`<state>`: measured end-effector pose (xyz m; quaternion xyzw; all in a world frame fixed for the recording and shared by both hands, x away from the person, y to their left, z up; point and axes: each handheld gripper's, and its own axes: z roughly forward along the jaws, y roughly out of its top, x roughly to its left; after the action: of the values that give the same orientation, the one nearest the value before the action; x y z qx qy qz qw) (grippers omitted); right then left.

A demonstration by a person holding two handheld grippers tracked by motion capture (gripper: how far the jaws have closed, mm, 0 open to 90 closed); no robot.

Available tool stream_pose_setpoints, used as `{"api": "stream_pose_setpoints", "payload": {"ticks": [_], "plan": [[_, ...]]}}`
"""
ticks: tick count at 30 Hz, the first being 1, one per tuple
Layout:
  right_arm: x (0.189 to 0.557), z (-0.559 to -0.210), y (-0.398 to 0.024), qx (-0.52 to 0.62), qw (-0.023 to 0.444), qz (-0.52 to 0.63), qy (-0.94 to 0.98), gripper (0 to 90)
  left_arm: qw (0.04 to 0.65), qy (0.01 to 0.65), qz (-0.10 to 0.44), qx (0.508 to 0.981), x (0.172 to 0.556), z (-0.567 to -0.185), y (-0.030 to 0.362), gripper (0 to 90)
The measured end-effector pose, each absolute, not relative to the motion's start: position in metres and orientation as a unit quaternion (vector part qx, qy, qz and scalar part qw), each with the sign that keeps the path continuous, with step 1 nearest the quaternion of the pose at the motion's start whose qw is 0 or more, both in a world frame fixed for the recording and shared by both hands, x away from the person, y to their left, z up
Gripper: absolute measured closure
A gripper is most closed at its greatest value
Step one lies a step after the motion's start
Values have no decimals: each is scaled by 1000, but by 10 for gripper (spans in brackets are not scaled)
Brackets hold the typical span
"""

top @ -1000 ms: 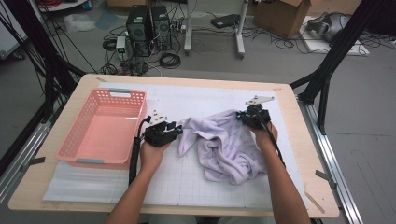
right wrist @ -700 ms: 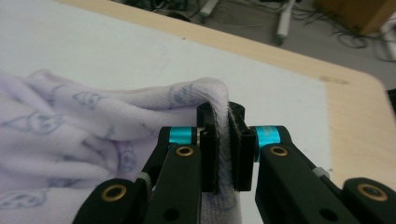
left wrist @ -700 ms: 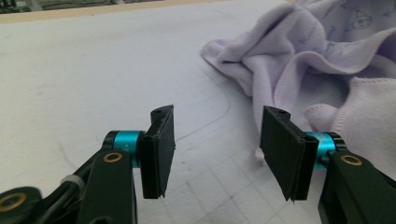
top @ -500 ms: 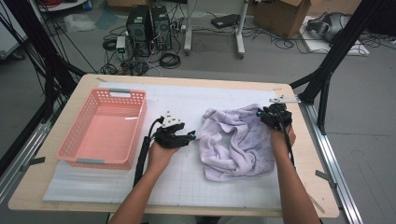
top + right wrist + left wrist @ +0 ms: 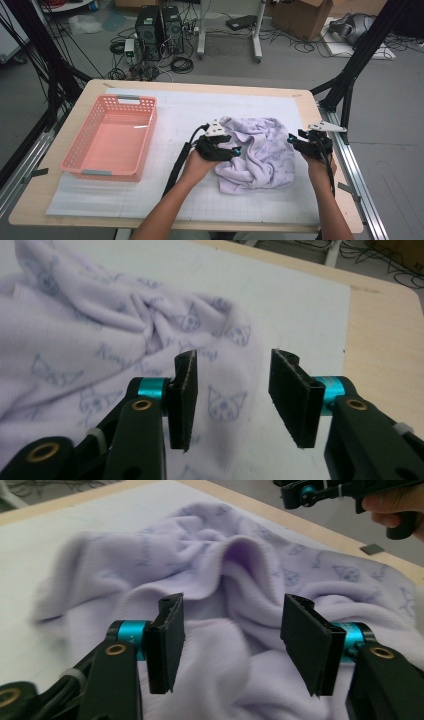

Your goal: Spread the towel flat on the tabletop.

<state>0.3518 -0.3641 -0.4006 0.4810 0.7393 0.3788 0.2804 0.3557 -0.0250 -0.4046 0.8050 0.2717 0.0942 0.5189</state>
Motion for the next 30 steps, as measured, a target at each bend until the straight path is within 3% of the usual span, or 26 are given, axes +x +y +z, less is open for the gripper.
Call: {"api": "stream_pose_setpoints", "payload": {"ticks": [7, 14, 15, 17, 19, 30], "plan": [[333, -417, -374, 475, 270, 384, 745, 483, 497, 252, 54, 829, 349, -416, -69, 373], [329, -417, -374, 471, 257, 397, 745, 480, 445, 258, 72, 854, 351, -431, -101, 362], [329, -417, -374, 467, 258, 399, 746, 480, 440, 255, 69, 858, 352, -432, -102, 397], [329, -417, -373, 466, 257, 398, 747, 480, 439, 245, 66, 862, 351, -433, -103, 636], [329, -418, -373, 468, 254, 399, 746, 480, 454, 250, 58, 853, 354, -430, -98, 755], [329, -420, -373, 466, 251, 405, 746, 482, 539, 326, 86, 772, 377, -400, -28, 782]]}}
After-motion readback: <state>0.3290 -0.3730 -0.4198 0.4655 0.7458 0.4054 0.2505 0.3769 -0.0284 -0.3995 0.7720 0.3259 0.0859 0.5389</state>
